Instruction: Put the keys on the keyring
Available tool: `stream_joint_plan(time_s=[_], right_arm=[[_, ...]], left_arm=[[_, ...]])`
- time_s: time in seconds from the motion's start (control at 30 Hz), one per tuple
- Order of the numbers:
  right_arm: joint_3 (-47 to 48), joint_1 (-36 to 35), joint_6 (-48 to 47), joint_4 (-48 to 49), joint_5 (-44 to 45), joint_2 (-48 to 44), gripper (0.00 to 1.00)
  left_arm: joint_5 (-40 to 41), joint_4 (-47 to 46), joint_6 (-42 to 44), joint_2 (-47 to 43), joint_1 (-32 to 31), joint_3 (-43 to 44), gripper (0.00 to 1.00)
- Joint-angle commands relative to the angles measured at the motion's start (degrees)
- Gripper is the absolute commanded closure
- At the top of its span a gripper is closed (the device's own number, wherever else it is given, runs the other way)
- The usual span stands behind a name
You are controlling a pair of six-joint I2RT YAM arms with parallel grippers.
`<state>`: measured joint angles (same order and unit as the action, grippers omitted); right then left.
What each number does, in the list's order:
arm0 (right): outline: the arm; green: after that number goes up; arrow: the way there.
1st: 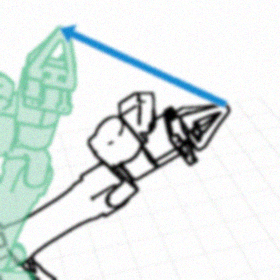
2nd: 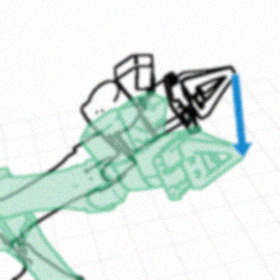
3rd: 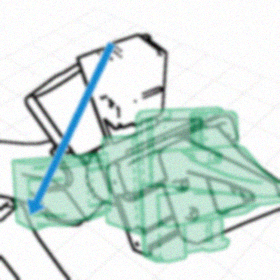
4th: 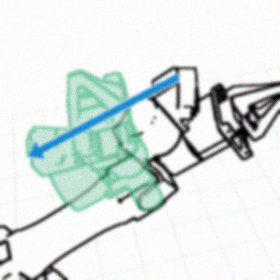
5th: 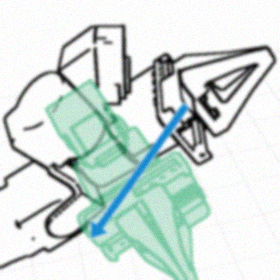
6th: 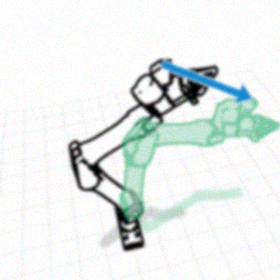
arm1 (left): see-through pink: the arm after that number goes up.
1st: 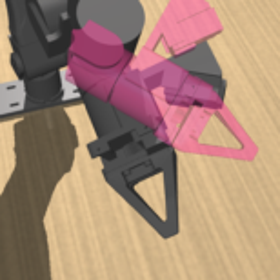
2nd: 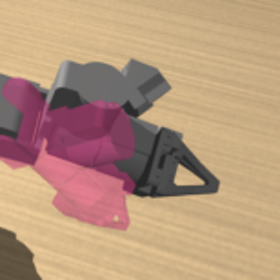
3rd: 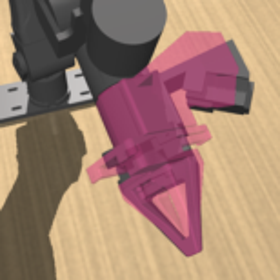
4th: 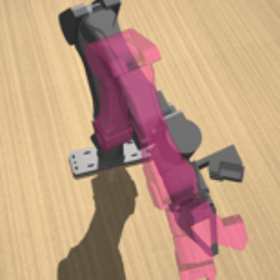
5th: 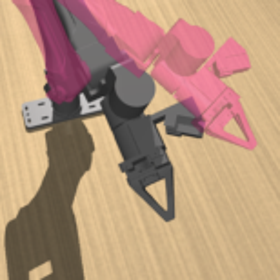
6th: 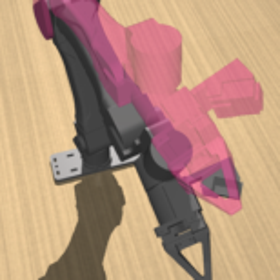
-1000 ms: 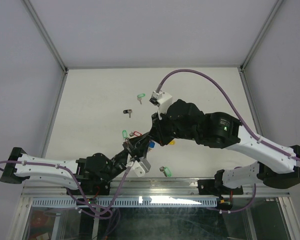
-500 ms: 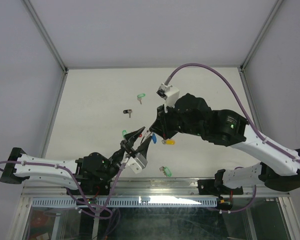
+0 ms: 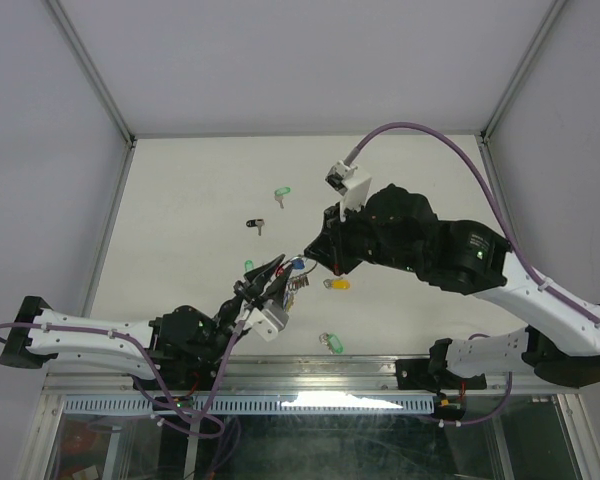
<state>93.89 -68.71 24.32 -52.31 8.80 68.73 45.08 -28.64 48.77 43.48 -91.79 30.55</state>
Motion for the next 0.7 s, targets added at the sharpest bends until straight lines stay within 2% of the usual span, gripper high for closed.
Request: stream_joint_plan(time_s=[0.0, 0.33, 0.67], right_arm=[[0.7, 0.1, -0.6, 6.1, 0.9, -3.0, 1.0], [0.4, 0.2, -0.7, 6.8, -0.1, -3.5, 1.0], [-0.6, 0.2, -2.4, 8.5, -1.8, -5.1, 1.0]], left_arm=[[1.5, -2.9, -0.9, -0.8, 0.3, -0.6, 0.77], [2.0, -3.1, -0.9, -0.8, 0.2, -0.6, 1.0], [1.8, -4.3, -2.2, -1.6, 0.7, -1.2, 1.0]])
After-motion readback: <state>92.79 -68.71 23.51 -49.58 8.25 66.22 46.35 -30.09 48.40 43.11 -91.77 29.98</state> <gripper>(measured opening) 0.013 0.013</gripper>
